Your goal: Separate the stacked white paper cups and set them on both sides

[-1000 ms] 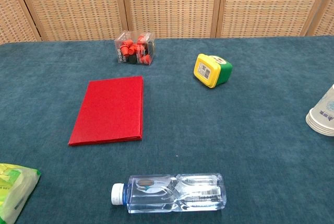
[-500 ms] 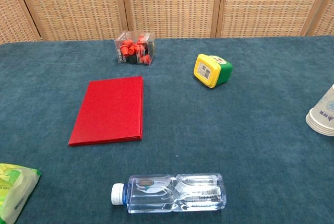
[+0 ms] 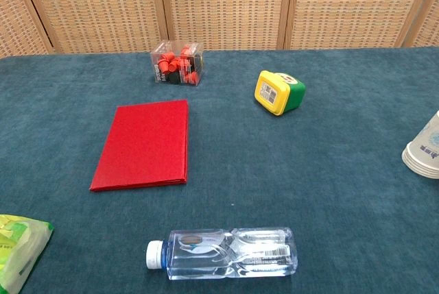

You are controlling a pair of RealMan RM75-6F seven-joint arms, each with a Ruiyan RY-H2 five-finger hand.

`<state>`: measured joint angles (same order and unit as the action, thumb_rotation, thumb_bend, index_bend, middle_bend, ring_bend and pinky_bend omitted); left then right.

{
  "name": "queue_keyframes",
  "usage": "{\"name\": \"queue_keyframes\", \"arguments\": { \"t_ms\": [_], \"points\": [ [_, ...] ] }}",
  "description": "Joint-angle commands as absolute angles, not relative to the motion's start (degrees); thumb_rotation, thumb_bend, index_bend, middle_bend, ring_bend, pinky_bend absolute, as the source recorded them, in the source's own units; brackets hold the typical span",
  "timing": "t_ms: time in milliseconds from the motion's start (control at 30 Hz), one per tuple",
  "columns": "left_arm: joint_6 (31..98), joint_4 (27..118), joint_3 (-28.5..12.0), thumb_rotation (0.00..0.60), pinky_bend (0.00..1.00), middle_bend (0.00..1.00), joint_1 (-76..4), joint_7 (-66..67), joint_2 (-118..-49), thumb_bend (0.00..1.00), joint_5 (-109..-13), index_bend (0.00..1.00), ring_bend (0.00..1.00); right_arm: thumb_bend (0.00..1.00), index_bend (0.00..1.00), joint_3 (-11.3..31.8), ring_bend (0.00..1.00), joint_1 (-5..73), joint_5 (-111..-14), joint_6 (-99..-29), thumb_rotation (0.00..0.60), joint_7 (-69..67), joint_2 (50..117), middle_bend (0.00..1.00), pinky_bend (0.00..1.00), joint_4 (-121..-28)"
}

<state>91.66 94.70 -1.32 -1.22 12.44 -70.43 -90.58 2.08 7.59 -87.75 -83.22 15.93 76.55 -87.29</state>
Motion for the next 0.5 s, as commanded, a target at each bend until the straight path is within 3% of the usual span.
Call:
{"name": "queue_keyframes", "arguments": {
  "t_ms": [33,267,500],
  "points": [
    [91.36,95.04,-1.48,0.600,0.00,0.00,-1.40,11.99,-70.21,0.22,-90.37,0.00,0.00,0.08,0.02,2.23,0.00,7.68,-87.39,-82.89,0.600,15.75,76.44,0.00,0.10,-87.36],
    [89.83,96.23,-2.29,0.600,0.00,0.00,-2.64,12.86,-70.14,0.22,-89.78,0.00,0.00,0.08,0.02,2.80,0.00,8.34,-86.76,-81.90,0.600,16.09,76.23,0.00,0.10,-87.90],
    [88.95,96.20,-2.33,0.600,0.00,0.00,-3.40,14.38,-70.94,0.22,-89.87,0.00,0.00,0.08,0.02,5.62,0.00,11.99,-84.64,-77.55,0.600,20.42,73.09,0.00,0.10,-95.13]
  ]
}}
